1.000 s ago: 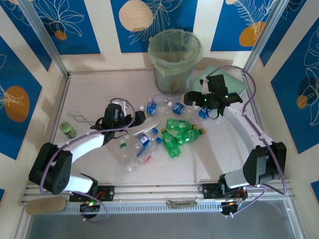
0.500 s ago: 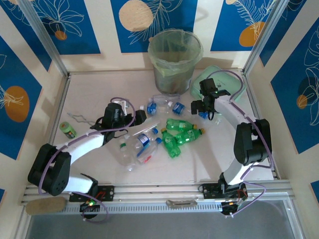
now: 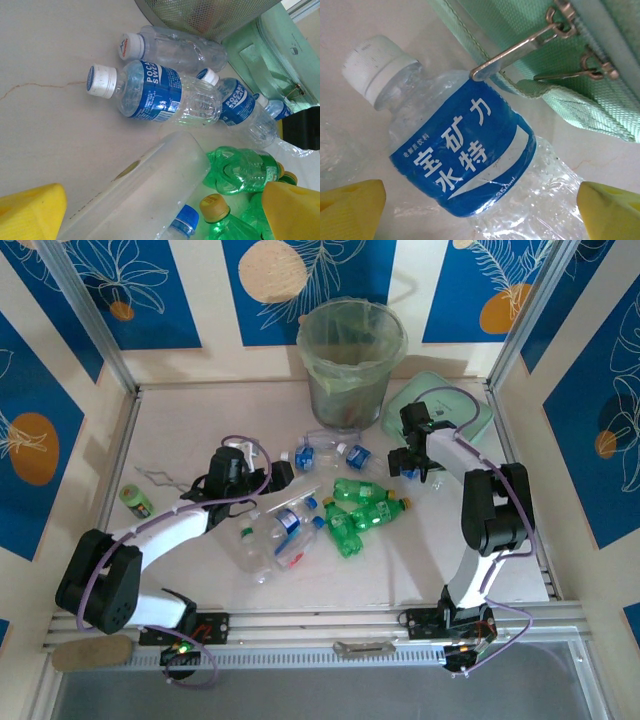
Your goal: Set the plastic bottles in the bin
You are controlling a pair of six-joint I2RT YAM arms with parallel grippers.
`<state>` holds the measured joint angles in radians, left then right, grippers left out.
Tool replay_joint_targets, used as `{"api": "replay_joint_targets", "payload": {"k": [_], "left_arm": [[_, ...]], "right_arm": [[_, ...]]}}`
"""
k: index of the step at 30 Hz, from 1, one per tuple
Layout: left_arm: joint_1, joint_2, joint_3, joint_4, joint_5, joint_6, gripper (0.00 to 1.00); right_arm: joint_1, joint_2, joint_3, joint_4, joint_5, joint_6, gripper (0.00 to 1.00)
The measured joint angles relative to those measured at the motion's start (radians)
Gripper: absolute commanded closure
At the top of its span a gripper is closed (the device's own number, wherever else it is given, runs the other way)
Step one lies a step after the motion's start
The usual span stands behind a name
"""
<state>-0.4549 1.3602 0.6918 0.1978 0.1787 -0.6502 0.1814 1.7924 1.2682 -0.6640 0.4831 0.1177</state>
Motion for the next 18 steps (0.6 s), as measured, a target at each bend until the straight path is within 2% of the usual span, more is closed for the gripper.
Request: {"api": "replay_joint_targets", "payload": {"k": [6, 13, 18], "left_arm": [[0.000, -0.009, -0.001, 0.000, 0.000, 0.000, 0.00], [0.000, -0.011, -0.001, 0.000, 0.000, 0.000, 0.00], [0.000, -0.011, -0.001, 0.000, 0.000, 0.000, 0.00]], "right_arm": [[-0.008, 0.013, 0.006, 0.002, -0.026, 0.002, 0.02], [-0.005, 0.013, 0.006, -0.004, -0.147, 0.020, 0.05], [-0.004, 0.013, 0.006, -0.007, -0.181, 0.030, 0.05]]}}
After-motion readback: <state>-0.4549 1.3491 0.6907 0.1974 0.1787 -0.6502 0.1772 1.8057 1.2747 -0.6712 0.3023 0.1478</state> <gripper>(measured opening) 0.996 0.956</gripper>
